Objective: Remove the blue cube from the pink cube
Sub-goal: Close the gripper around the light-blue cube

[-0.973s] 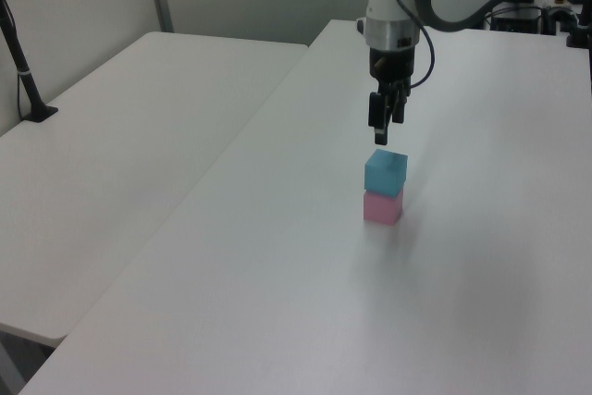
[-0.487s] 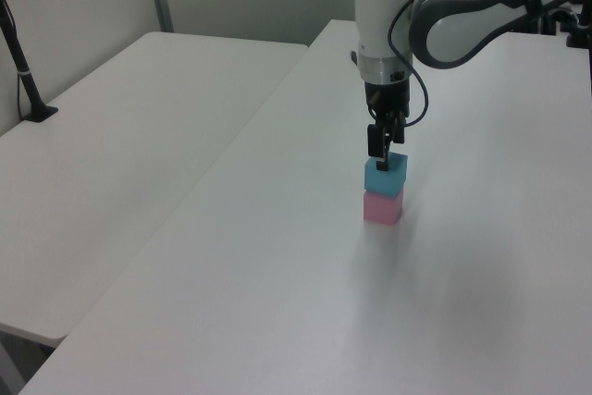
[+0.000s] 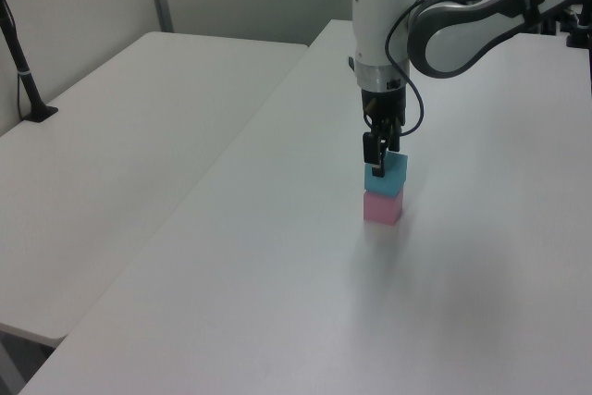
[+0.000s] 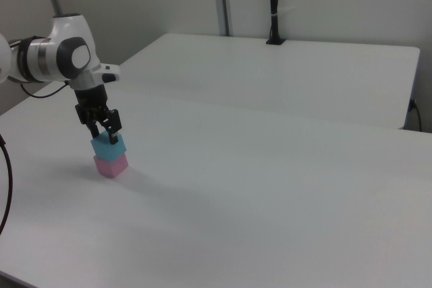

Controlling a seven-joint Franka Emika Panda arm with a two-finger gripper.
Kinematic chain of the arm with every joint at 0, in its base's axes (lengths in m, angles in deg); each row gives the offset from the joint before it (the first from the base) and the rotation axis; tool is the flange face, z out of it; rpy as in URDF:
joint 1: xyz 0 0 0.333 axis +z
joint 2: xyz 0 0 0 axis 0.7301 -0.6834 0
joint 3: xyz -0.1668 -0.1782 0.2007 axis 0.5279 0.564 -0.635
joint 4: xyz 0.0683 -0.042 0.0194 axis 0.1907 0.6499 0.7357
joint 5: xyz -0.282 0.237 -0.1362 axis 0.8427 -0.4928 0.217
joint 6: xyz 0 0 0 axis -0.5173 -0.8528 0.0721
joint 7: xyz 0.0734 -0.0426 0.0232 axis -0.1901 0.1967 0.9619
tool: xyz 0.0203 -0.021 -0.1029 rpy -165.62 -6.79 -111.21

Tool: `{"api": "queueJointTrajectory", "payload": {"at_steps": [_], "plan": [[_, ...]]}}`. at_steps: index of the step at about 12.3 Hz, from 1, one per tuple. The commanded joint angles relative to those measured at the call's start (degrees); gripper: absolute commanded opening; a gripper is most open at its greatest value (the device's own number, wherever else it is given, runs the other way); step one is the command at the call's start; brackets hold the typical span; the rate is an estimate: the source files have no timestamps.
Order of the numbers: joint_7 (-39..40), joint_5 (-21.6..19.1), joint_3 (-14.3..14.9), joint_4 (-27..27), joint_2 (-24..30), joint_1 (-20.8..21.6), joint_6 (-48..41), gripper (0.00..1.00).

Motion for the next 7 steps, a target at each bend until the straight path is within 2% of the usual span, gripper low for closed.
{"api": "queueJointTrajectory", "payload": {"at_steps": [1, 2, 5, 7], "plan": [[-2.5, 1.2, -0.8, 0.4, 0.4, 0.6, 1.1, 0.49], [-2.5, 1.2, -0.8, 0.1, 0.7, 0.4, 0.7, 0.42], [-1.5, 1.1, -0.7, 0.0, 3.1, -1.3, 0.4, 0.41], [3.5, 1.2, -0.7, -0.1, 3.7, -3.8, 0.4, 0.41]]}}
